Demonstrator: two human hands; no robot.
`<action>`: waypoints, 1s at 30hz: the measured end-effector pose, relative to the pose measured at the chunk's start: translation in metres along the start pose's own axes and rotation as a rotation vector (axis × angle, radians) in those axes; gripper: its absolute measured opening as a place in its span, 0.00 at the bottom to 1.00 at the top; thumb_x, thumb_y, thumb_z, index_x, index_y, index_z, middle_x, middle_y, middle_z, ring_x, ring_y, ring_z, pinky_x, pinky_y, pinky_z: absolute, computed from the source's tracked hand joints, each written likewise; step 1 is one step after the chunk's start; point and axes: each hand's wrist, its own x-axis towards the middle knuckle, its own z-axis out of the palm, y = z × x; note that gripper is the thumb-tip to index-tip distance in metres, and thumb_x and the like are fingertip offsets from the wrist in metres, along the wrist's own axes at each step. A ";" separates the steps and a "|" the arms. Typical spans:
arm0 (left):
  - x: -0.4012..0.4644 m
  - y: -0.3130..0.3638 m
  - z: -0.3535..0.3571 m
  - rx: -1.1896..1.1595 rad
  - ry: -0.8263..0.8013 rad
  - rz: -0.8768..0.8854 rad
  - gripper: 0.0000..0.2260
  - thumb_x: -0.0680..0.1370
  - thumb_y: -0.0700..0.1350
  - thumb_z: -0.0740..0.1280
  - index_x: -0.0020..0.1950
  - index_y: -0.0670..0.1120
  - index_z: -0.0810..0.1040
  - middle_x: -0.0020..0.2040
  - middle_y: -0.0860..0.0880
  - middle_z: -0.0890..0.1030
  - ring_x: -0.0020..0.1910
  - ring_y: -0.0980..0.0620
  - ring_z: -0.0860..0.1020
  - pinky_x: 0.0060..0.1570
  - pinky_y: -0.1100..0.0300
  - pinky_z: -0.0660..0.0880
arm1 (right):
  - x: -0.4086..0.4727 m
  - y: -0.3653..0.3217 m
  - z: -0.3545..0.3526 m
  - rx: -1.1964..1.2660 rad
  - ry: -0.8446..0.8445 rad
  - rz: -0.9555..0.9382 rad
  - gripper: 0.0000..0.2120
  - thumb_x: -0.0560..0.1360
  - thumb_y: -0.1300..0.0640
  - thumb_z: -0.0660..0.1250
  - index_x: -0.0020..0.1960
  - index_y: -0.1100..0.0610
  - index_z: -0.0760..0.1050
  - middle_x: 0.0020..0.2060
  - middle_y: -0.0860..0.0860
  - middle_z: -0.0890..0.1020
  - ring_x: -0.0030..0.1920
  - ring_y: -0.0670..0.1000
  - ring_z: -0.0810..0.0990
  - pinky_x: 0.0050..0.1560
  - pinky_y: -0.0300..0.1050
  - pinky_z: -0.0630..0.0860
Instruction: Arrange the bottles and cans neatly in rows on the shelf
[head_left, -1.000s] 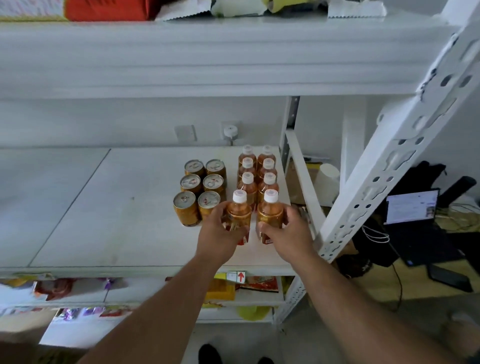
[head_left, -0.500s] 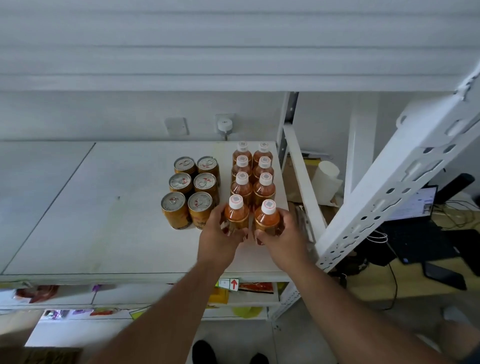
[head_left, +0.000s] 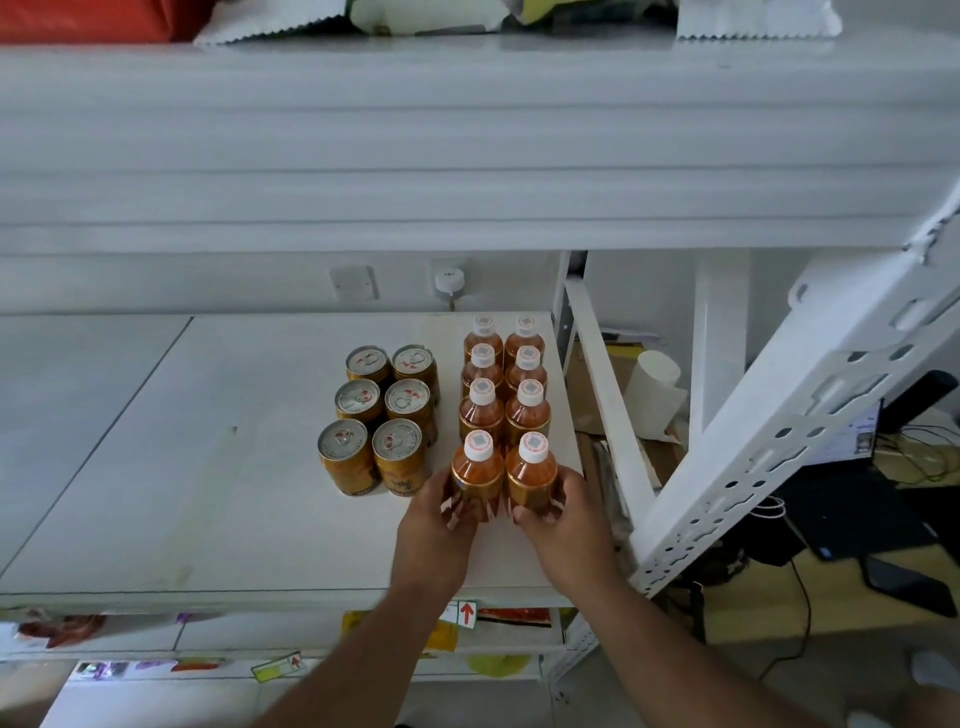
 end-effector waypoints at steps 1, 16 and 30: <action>0.001 0.001 0.001 0.001 0.002 -0.006 0.22 0.78 0.41 0.70 0.71 0.52 0.71 0.57 0.60 0.75 0.57 0.60 0.73 0.56 0.63 0.71 | 0.001 -0.001 0.001 0.004 0.000 -0.001 0.27 0.75 0.52 0.75 0.70 0.48 0.69 0.62 0.45 0.78 0.64 0.49 0.78 0.60 0.43 0.74; 0.015 0.002 0.007 -0.020 0.043 0.002 0.20 0.77 0.44 0.71 0.67 0.53 0.73 0.55 0.60 0.78 0.58 0.56 0.77 0.53 0.62 0.72 | 0.016 -0.007 0.006 0.021 0.029 0.024 0.26 0.74 0.52 0.76 0.68 0.48 0.70 0.63 0.46 0.79 0.65 0.50 0.78 0.64 0.50 0.76; -0.002 0.005 -0.004 0.087 -0.066 -0.057 0.32 0.77 0.47 0.70 0.78 0.54 0.60 0.73 0.54 0.71 0.70 0.51 0.71 0.67 0.52 0.72 | 0.006 -0.010 0.002 -0.059 -0.028 0.036 0.27 0.75 0.51 0.74 0.71 0.49 0.69 0.64 0.48 0.79 0.66 0.51 0.77 0.60 0.45 0.73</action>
